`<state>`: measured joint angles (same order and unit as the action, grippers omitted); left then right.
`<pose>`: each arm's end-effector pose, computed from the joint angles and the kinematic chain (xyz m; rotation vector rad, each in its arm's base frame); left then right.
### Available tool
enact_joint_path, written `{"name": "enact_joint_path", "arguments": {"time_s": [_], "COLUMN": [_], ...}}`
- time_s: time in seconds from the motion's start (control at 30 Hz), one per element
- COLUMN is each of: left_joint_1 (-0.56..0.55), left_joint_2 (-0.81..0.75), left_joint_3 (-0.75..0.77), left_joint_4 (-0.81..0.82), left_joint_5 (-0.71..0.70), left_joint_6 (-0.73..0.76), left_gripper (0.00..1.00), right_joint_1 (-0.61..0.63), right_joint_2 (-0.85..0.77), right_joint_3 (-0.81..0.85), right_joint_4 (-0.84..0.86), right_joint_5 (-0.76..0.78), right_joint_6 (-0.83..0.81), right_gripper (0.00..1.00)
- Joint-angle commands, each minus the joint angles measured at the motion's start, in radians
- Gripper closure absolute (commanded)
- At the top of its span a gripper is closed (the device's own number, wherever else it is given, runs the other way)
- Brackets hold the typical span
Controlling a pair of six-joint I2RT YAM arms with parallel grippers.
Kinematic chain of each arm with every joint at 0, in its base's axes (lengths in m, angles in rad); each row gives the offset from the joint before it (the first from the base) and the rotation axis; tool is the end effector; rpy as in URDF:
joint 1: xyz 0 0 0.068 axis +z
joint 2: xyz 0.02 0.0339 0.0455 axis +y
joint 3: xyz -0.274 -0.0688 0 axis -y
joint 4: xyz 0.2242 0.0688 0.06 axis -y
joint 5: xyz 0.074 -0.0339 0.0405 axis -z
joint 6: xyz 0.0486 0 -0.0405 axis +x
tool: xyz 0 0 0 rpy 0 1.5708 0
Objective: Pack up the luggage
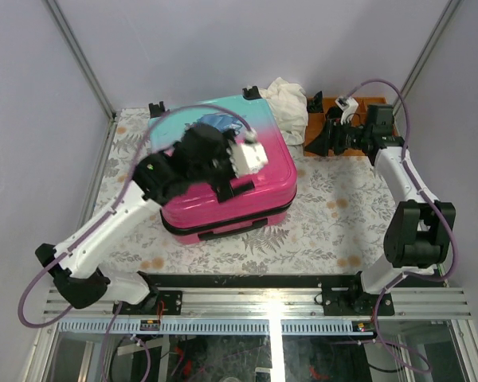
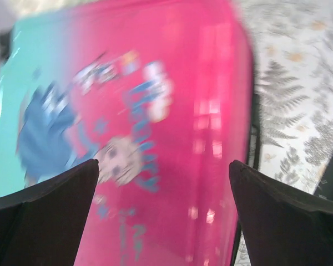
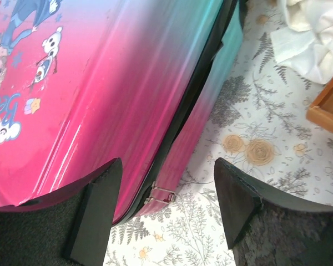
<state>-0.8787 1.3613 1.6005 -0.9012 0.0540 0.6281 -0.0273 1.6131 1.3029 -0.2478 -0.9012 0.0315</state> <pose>0.1660 -0.2044 0.4176 1.5531 1.6126 -0.1967 0.3527 0.0285 0.3208 -0.4678 1.9735 0.9500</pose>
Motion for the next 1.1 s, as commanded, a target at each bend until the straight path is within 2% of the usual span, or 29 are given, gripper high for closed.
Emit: {"name": "enact_joint_path", "arguments": {"time_s": [0.0, 0.1, 0.17, 0.37, 0.47, 0.73, 1.07], "left_joint_1": [0.236, 0.441, 0.588, 0.984, 1.116, 1.248, 1.245], "left_joint_2": [-0.012, -0.012, -0.002, 0.01, 0.037, 0.147, 0.189], "left_joint_3": [0.079, 0.106, 0.108, -0.007, -0.063, -0.131, -0.286], "left_joint_4": [-0.01, 0.024, 0.032, 0.195, 0.278, 0.35, 0.469], "left_joint_5": [0.116, 0.21, 0.326, 0.548, 0.616, 0.727, 0.967], "left_joint_6": [-0.2, -0.302, -0.368, -0.62, -0.694, -0.727, -0.797], "left_gripper": [0.0, 0.0, 0.0, 0.0, 0.0, 0.0, 0.0], "right_joint_1": [0.002, 0.016, 0.028, 0.096, 0.146, 0.296, 0.413], "right_joint_2": [0.041, 0.086, 0.12, 0.184, 0.216, 0.19, 0.04], "right_joint_3": [0.086, 0.141, 0.176, 0.21, 0.208, 0.101, -0.099], "right_joint_4": [-0.063, -0.113, -0.146, -0.119, -0.099, -0.068, -0.031], "right_joint_5": [0.07, 0.107, 0.123, 0.198, 0.219, 0.166, 0.116], "right_joint_6": [-0.035, -0.061, -0.073, -0.07, -0.07, -0.126, -0.123], "right_gripper": [0.26, 0.26, 0.26, 0.28, 0.29, 0.29, 0.3]}}
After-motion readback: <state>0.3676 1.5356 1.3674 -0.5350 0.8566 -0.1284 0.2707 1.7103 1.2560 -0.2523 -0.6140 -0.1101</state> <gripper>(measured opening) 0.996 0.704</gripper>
